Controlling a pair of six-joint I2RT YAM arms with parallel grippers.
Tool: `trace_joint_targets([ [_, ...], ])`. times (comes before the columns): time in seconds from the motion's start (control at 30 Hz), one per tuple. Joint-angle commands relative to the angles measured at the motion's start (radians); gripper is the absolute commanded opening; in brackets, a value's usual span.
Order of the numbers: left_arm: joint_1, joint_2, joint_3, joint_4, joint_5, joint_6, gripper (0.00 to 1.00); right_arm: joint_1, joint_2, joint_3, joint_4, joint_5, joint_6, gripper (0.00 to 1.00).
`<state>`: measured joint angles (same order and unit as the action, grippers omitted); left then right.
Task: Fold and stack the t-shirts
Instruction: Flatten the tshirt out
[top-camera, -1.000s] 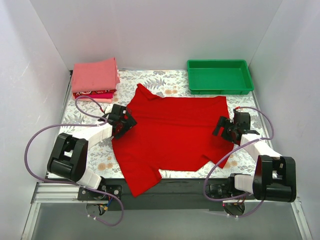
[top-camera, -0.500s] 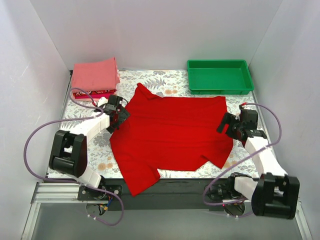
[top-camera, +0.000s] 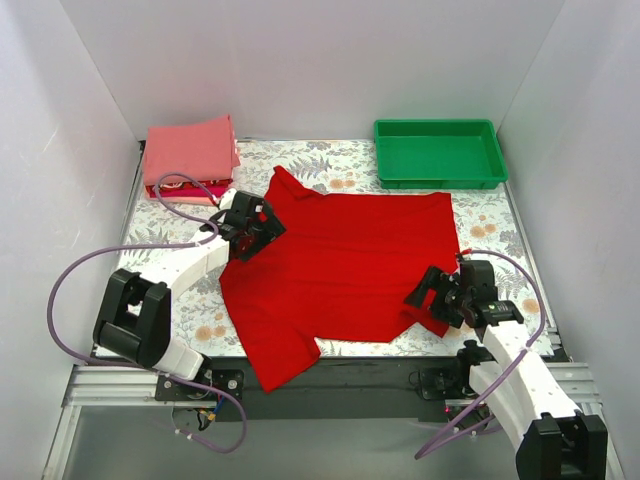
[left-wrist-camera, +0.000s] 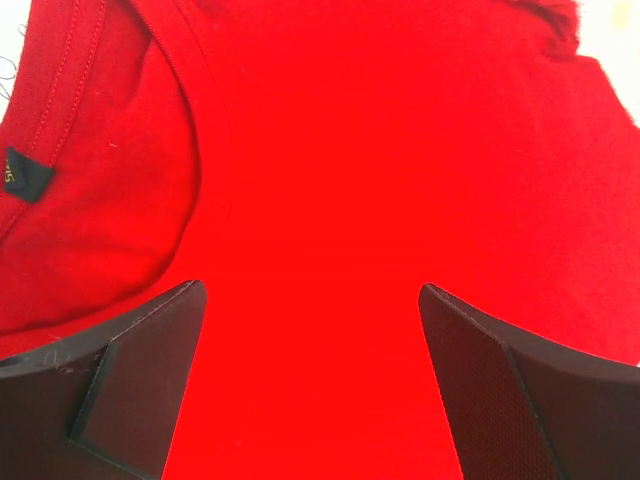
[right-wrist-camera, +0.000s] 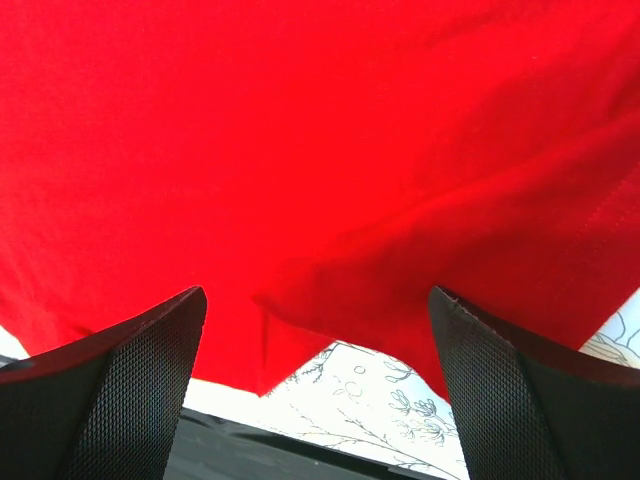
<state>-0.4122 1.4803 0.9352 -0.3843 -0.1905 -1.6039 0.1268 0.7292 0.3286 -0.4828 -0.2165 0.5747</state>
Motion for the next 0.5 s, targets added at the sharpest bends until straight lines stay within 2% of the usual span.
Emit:
trace_joint_targets([
  [0.0,0.001,0.023,-0.009,0.031,-0.001,0.009,0.87,0.007,-0.014,-0.011,-0.088,0.085,0.051,0.98],
  [0.23,0.001,0.11,0.022,0.015,-0.073,0.009,0.88,0.004,-0.033,0.099,-0.241,0.212,0.085,0.98],
  [0.27,0.003,0.12,0.028,0.015,-0.078,0.009,0.88,0.004,-0.028,0.113,-0.272,0.274,0.083,0.98],
  [0.47,0.016,0.167,0.047,-0.002,-0.092,0.018,0.88,-0.019,0.041,0.144,-0.298,0.267,0.05,0.98],
])
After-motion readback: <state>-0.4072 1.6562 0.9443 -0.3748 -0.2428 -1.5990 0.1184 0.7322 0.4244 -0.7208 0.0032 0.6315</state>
